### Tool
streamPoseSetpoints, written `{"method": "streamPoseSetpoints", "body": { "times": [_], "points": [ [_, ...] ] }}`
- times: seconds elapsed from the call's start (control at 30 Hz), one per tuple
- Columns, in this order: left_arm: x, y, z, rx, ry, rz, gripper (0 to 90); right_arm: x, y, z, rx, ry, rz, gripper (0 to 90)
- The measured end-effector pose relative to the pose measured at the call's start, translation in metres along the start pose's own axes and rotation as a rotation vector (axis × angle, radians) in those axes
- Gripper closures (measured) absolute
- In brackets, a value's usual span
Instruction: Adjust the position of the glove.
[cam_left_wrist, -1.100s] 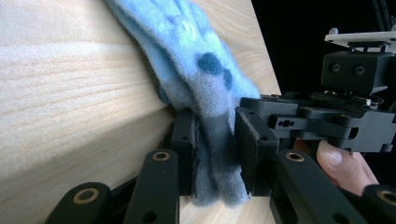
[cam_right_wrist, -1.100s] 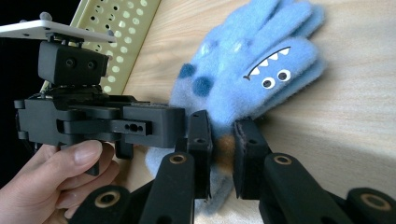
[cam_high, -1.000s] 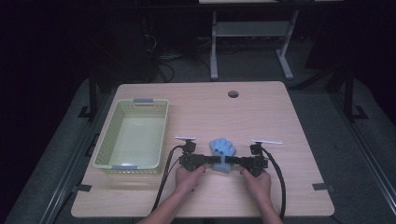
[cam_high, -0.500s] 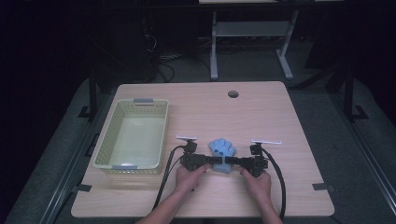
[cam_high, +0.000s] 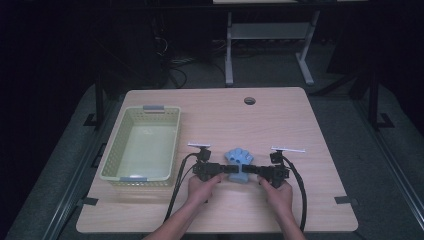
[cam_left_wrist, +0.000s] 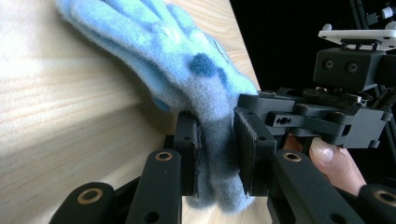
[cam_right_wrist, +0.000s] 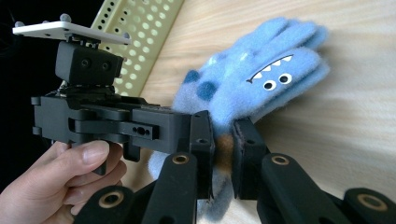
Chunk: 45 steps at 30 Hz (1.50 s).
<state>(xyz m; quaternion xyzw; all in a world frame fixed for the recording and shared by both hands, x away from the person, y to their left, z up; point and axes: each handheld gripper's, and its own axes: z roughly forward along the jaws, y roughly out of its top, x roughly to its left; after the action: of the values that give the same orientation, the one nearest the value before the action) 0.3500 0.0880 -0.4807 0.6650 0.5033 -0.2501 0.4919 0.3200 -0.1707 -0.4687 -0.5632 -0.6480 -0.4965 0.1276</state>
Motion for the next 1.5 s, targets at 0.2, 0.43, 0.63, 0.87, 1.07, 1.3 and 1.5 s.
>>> {"method": "streamPoseSetpoints", "body": {
  "times": [0.2,0.43,0.63,0.87,1.07,1.3,1.5],
  "points": [
    [-0.009,0.004,-0.01,-0.017,-0.018,0.017,71.5,0.01,0.005,-0.004,-0.016,0.025,-0.015,80.7],
    [-0.018,0.012,-0.022,-0.034,-0.022,0.043,71.6,0.024,0.013,-0.006,-0.032,0.034,-0.043,80.7],
    [-0.023,0.015,-0.034,-0.043,-0.033,0.063,71.7,0.036,0.019,-0.005,-0.028,0.049,-0.059,80.7],
    [-0.027,0.02,-0.049,-0.06,-0.043,0.07,71.8,0.049,0.027,-0.002,-0.029,0.063,-0.077,80.7],
    [-0.029,0.023,-0.062,-0.072,-0.043,0.078,71.8,0.061,0.033,0.003,-0.017,0.072,-0.097,80.7],
    [-0.034,0.028,-0.074,-0.081,-0.037,0.091,71.8,0.072,0.04,0.008,-0.012,0.083,-0.115,80.7],
    [-0.034,0.032,-0.08,-0.089,-0.047,0.094,71.8,0.08,0.047,0.01,-0.003,0.077,-0.139,80.6]
  ]
}}
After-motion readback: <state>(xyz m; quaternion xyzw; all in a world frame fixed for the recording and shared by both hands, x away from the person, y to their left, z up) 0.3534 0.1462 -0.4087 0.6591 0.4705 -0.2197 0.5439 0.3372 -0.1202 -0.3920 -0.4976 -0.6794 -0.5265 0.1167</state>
